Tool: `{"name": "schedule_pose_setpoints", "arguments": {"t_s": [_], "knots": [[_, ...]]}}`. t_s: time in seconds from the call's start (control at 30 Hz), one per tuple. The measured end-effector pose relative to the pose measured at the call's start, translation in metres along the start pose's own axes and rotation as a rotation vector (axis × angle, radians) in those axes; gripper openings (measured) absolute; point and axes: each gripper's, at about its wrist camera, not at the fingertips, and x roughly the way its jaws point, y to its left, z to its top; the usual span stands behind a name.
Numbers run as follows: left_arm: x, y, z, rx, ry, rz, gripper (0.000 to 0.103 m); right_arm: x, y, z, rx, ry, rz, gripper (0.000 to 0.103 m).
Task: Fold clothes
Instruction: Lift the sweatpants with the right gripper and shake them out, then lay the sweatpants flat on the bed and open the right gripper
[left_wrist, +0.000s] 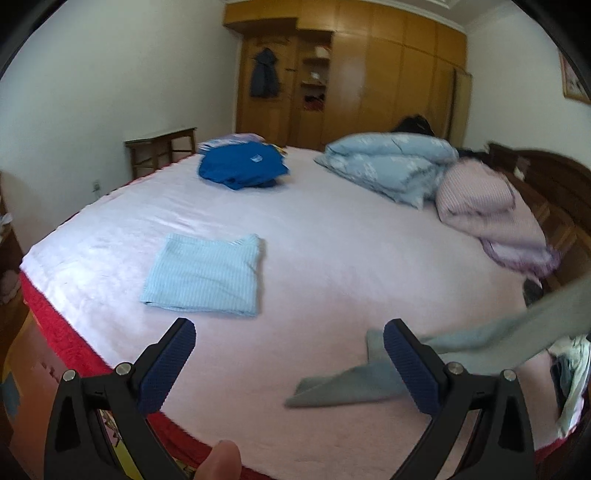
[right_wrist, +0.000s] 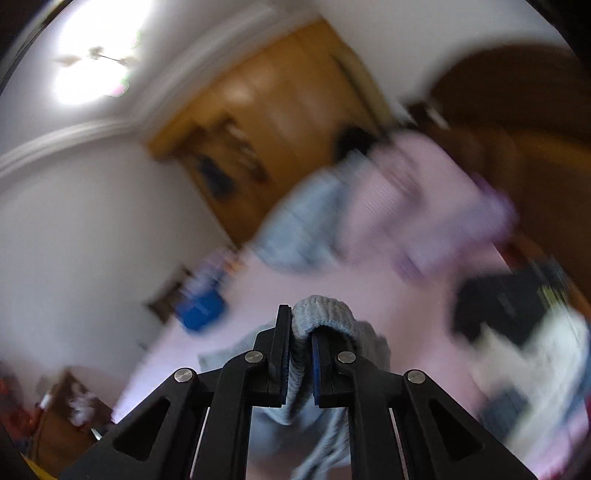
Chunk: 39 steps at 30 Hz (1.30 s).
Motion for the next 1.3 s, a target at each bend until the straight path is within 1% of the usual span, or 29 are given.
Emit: {"name": "schedule_pose_setpoints", "arguments": {"t_s": [0.03,0.07,0.1,0.2,0.3,0.33,0.4,0.47,0.5,0.6,0.7,0.73,0.8,0.83,0.93,0.97,1.07,1.1,1.13,1.17,1.2,1.23,1.27,1.3], "knots": [[0.004,-0.008,-0.001,0.019,0.013,-0.006,0.102,0.006,-0.029,-0.021,0.038,0.048,-0.048,0.01],[0.008,-0.015,-0.001,0.036,0.023,-0.01,0.102,0.016,-0.059,-0.047,0.062,0.125,-0.12,0.011],[0.014,-0.023,-0.002,0.057,0.038,-0.015,0.102,0.029,-0.075,-0.067,0.063,0.191,-0.183,0.013],[0.035,-0.044,-0.006,0.104,0.085,-0.025,0.102,0.065,-0.122,-0.124,0.041,0.409,-0.359,0.014],[0.053,-0.063,-0.014,0.15,0.134,-0.016,0.102,0.078,-0.135,-0.148,0.015,0.548,-0.4,0.015],[0.058,-0.068,-0.017,0.162,0.147,-0.015,0.102,0.08,-0.136,-0.153,-0.005,0.581,-0.405,0.017],[0.067,-0.067,-0.026,0.178,0.174,0.0,0.102,0.076,-0.136,-0.156,-0.067,0.629,-0.448,0.025],[0.076,-0.06,-0.036,0.181,0.2,0.031,0.102,0.063,-0.126,-0.149,-0.146,0.631,-0.537,0.035],[0.08,-0.056,-0.041,0.182,0.213,0.046,0.102,0.058,-0.121,-0.143,-0.184,0.626,-0.584,0.036],[0.092,-0.045,-0.057,0.185,0.252,0.092,0.102,0.048,-0.121,-0.129,-0.207,0.582,-0.638,0.037],[0.109,-0.023,-0.074,0.131,0.308,0.119,0.102,0.041,-0.115,-0.116,-0.171,0.508,-0.6,0.037],[0.112,-0.021,-0.078,0.132,0.315,0.111,0.102,0.041,-0.11,-0.115,-0.161,0.488,-0.564,0.037],[0.116,-0.016,-0.087,0.134,0.326,0.095,0.102,0.048,-0.1,-0.118,-0.162,0.476,-0.505,0.037],[0.119,-0.02,-0.091,0.154,0.321,0.082,0.102,0.051,-0.095,-0.12,-0.163,0.471,-0.476,0.037],[0.13,-0.029,-0.102,0.199,0.336,0.048,0.102,0.061,-0.08,-0.133,-0.168,0.475,-0.397,0.037],[0.134,-0.032,-0.106,0.213,0.341,0.037,0.102,0.066,-0.077,-0.138,-0.166,0.484,-0.382,0.037],[0.141,-0.043,-0.114,0.216,0.373,-0.044,0.102,0.075,-0.071,-0.149,-0.158,0.513,-0.35,0.037],[0.143,-0.047,-0.116,0.226,0.381,-0.058,0.102,0.077,-0.07,-0.151,-0.158,0.52,-0.347,0.037],[0.147,-0.052,-0.119,0.246,0.396,-0.055,0.101,0.077,-0.069,-0.155,-0.156,0.527,-0.337,0.037],[0.149,-0.055,-0.122,0.255,0.403,-0.057,0.094,0.078,-0.067,-0.159,-0.154,0.534,-0.326,0.037],[0.151,-0.056,-0.123,0.251,0.42,-0.076,0.08,0.077,-0.065,-0.162,-0.155,0.536,-0.32,0.037],[0.154,-0.056,-0.125,0.246,0.438,-0.096,0.074,0.077,-0.063,-0.165,-0.156,0.538,-0.313,0.037],[0.154,-0.056,-0.125,0.231,0.441,-0.113,0.064,0.077,-0.063,-0.169,-0.155,0.544,-0.307,0.037],[0.151,-0.055,-0.124,0.218,0.427,-0.121,0.046,0.075,-0.062,-0.172,-0.153,0.545,-0.306,0.037]]}}
